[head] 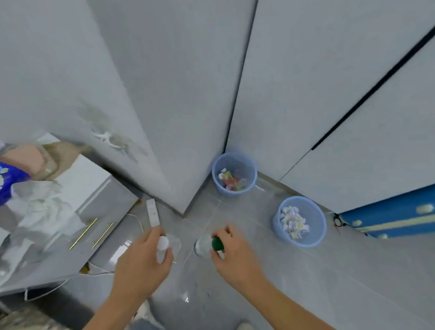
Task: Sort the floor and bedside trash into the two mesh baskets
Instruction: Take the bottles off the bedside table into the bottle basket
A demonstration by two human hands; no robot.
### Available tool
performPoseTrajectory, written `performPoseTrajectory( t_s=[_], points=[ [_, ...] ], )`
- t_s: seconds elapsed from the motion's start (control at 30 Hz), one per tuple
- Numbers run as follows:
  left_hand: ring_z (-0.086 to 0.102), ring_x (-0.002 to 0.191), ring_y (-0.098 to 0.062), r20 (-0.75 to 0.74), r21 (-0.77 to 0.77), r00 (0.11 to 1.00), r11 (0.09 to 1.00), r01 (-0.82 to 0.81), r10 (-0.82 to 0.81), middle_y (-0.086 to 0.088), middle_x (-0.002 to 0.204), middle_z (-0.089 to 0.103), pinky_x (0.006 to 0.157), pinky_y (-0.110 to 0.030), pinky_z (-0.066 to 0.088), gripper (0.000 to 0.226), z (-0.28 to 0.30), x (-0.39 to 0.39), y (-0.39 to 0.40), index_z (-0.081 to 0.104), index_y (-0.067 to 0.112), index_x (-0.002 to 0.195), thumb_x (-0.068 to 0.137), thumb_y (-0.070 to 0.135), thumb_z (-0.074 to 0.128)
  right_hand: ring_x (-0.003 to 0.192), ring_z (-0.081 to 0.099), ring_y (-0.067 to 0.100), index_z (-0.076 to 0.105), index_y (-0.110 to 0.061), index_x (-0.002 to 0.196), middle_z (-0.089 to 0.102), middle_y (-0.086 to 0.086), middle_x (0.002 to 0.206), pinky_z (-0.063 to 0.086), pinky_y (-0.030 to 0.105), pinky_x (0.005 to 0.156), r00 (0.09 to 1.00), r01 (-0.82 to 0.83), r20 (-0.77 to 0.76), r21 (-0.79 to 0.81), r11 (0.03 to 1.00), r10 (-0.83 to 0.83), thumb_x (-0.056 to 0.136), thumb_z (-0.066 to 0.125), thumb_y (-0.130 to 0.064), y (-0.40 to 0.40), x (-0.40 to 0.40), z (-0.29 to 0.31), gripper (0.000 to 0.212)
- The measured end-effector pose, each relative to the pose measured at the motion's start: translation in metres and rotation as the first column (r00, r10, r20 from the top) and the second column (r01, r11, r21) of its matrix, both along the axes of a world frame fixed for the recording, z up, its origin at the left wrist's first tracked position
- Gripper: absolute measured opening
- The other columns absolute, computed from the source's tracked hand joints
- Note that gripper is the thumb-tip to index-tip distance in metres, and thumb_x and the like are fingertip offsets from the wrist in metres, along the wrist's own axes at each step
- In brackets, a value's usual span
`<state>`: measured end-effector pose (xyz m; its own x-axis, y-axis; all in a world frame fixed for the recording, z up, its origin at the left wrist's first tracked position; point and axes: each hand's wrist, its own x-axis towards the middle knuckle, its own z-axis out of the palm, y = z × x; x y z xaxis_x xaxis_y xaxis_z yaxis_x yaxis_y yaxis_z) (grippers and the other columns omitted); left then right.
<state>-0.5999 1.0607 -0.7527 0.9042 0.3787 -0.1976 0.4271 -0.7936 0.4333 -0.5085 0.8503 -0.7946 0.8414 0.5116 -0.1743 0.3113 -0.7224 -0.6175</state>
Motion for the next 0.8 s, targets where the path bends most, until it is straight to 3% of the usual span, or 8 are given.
performPoseTrajectory(
  t_s=[0.1,0.23,0.33,0.43,0.63,0.8],
  points=[
    [0.06,0.07,-0.017,-0.023,-0.002,0.998,0.999,0.054,-0.054,0.011,0.089,0.061,0.06,-0.035,0.054,0.024,-0.001,0.035,-0.045,0.044,0.036,0.098,0.087,0.039,0.064,0.076,0.057,0.02,0.059,-0.021,0.101,0.049,-0.001,0.102,0.053,0.035,0.068,0.995,0.102,0.023,0.002,0.995,-0.102,0.084,0.07,-0.023,-0.062,0.031,-0.001,0.02],
    [0.059,0.071,-0.019,0.001,-0.005,0.996,0.996,0.086,-0.086,0.007,0.091,0.061,0.062,-0.035,0.051,0.02,-0.012,0.101,-0.069,0.042,0.032,0.099,0.091,0.042,0.058,0.072,0.057,0.02,0.061,-0.019,0.104,0.049,-0.001,0.105,0.049,0.034,0.065,0.968,0.248,0.045,-0.02,0.969,-0.247,0.084,0.075,-0.021,-0.099,0.085,-0.02,0.025],
    [0.059,0.074,-0.02,0.01,-0.031,0.997,0.996,0.082,-0.082,0.005,0.094,0.061,0.062,-0.034,0.049,0.023,-0.038,0.161,-0.071,0.041,0.03,0.1,0.094,0.04,0.061,0.076,0.06,0.023,0.061,-0.016,0.107,0.049,0.002,0.109,0.054,0.039,0.07,0.947,0.317,0.06,-0.025,0.948,-0.315,0.084,0.075,-0.02,-0.101,0.129,-0.042,0.027],
    [0.055,0.075,-0.019,0.024,-0.007,0.995,0.996,0.093,-0.093,0.005,0.095,0.06,0.062,-0.031,0.039,0.023,-0.08,0.229,-0.065,0.042,0.028,0.101,0.094,0.038,0.061,0.076,0.059,0.027,0.062,-0.014,0.107,0.05,0.005,0.107,0.053,0.041,0.069,0.93,0.364,0.064,0.005,0.932,-0.363,0.083,0.075,-0.016,-0.089,0.182,-0.076,0.028],
    [0.06,0.079,-0.025,0.053,-0.032,0.979,0.98,0.199,-0.197,0.001,0.098,0.062,0.06,-0.035,0.044,0.025,-0.191,0.354,-0.041,0.047,0.023,0.107,0.091,0.035,0.062,0.078,0.055,0.019,0.062,-0.017,0.114,0.05,0.005,0.11,0.053,0.039,0.076,0.892,0.452,-0.029,0.026,0.892,-0.451,0.087,0.074,-0.016,-0.043,0.284,-0.174,0.03],
    [0.062,0.084,-0.027,0.01,-0.029,0.968,0.968,0.249,-0.249,-0.001,0.097,0.063,0.061,-0.034,0.04,0.028,-0.283,0.424,-0.035,0.048,0.023,0.113,0.093,0.036,0.063,0.077,0.053,0.019,0.061,-0.017,0.113,0.047,0.001,0.106,0.045,0.031,0.069,0.866,0.499,-0.04,0.018,0.867,-0.498,0.086,0.072,-0.011,-0.028,0.318,-0.252,0.03]
  ],
)
